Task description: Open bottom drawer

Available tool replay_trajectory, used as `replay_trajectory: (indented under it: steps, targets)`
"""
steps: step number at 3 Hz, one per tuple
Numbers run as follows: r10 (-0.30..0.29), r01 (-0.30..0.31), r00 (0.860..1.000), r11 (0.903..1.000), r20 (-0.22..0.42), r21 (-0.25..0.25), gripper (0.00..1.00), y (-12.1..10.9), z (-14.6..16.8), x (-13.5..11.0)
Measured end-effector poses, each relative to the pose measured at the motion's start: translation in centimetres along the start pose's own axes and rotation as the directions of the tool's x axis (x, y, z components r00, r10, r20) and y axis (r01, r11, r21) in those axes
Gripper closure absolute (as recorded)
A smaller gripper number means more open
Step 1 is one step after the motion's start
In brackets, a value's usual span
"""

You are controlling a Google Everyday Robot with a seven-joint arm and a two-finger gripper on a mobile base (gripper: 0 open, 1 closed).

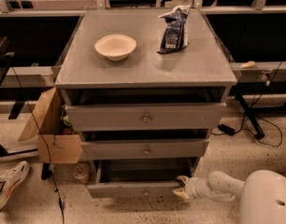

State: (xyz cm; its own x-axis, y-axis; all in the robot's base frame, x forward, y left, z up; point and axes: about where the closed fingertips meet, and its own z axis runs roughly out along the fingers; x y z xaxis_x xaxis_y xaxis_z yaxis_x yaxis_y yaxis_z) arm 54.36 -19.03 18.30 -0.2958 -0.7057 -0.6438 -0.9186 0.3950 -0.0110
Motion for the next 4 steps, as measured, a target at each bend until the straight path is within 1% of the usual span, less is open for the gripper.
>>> replay_trajectory:
  steps: [1, 2, 3, 4]
  targets:
    - [0.000, 0.000, 1.000, 1.0000, 0.000, 0.000, 0.84, -0.1, -0.4, -0.4]
    - [0.000, 0.000, 1.000, 1.0000, 0.000, 0.000, 1.00, -0.1, -0.6, -0.6]
    - [0.002, -0.002, 1.000, 1.0000, -0.010, 0.005, 1.00, 1.3, -0.9, 0.6]
    - [0.002, -0.002, 1.000, 1.0000, -0.010, 0.005, 0.81, 1.2, -1.2, 0.3]
